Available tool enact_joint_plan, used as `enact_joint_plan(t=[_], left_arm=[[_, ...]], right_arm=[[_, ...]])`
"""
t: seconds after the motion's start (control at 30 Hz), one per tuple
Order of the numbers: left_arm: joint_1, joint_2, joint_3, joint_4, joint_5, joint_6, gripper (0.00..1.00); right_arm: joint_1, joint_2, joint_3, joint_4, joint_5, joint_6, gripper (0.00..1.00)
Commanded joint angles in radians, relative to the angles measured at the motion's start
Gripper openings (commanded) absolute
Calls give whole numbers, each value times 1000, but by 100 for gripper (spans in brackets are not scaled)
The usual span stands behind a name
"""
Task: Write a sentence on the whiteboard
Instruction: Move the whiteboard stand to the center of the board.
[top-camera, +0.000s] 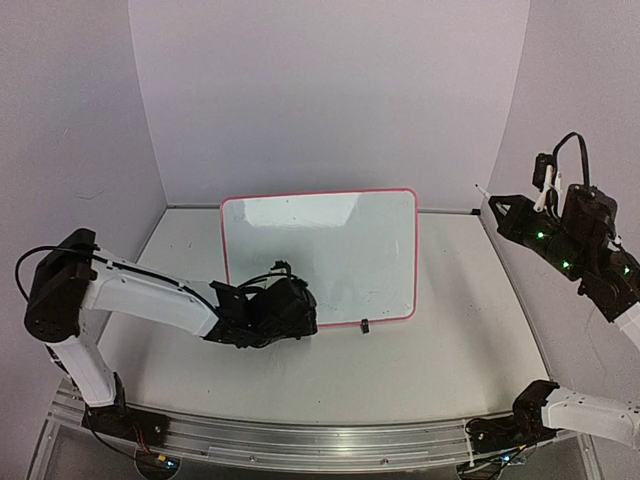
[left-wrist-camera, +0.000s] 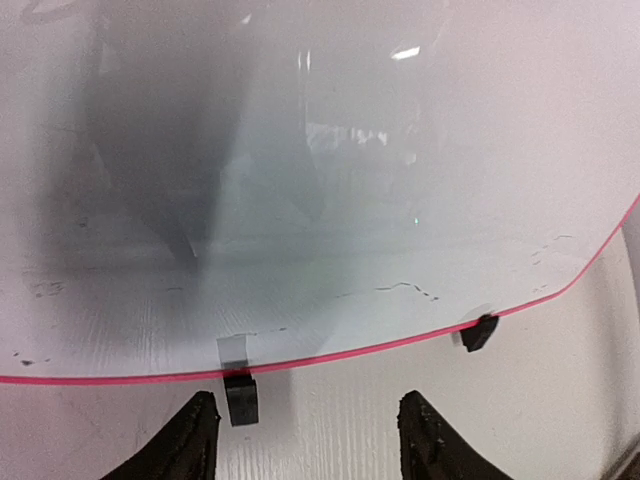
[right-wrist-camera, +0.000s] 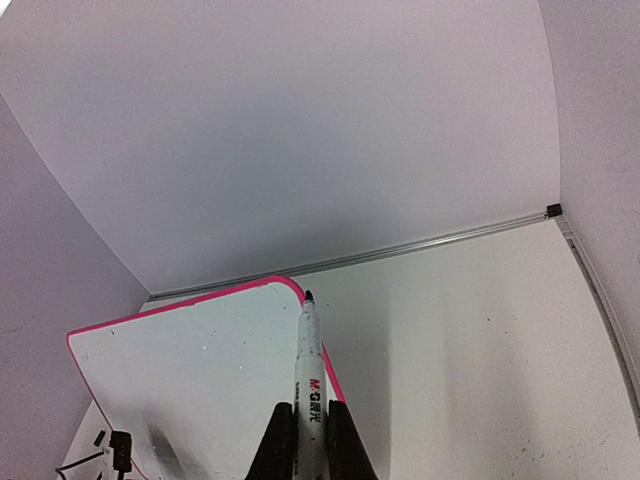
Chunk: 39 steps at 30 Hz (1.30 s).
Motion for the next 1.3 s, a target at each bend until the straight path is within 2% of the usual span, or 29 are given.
enact_joint_plan(t=[0.0, 0.17, 0.23, 0.3, 0.4, 0.5, 0.57, 0.7, 0.87, 0.93, 1.13, 1.27], left_arm=[[-5, -211, -62, -80, 28, 41, 66], [30, -346, -69, -234, 116, 140, 76], [148, -381, -21, -358, 252, 240, 80], [219, -397, 13, -436, 303, 285, 80], [291, -458, 109, -568, 243, 406, 87], [394, -508, 104, -568, 294, 462, 91], [516, -535, 54, -502, 468, 532, 92], [571, -540, 1, -346, 637, 603, 94], [576, -480, 9, -310, 606, 606, 96], [577, -460, 12, -304, 572, 592, 99], [576, -442, 1, -309, 474, 584, 99], [577, -418, 5, -277, 506, 596, 99]], right_arm=[[-5, -10, 3, -9, 20, -8, 0], [-5, -8, 15, -25, 20, -15, 0], [-5, -2, 22, -32, 20, -19, 0], [-4, 4, 25, -35, 17, -20, 0], [-4, 17, 33, -39, 11, -20, 0], [-5, 25, 33, -40, 10, -16, 0], [-4, 33, 36, -40, 10, -12, 0], [-5, 47, 45, -40, 6, -10, 0], [-5, 56, 50, -40, 3, -6, 0], [-4, 60, 50, -39, 3, -5, 0], [-4, 60, 50, -40, 5, -4, 0], [-4, 67, 53, -40, 6, -6, 0]])
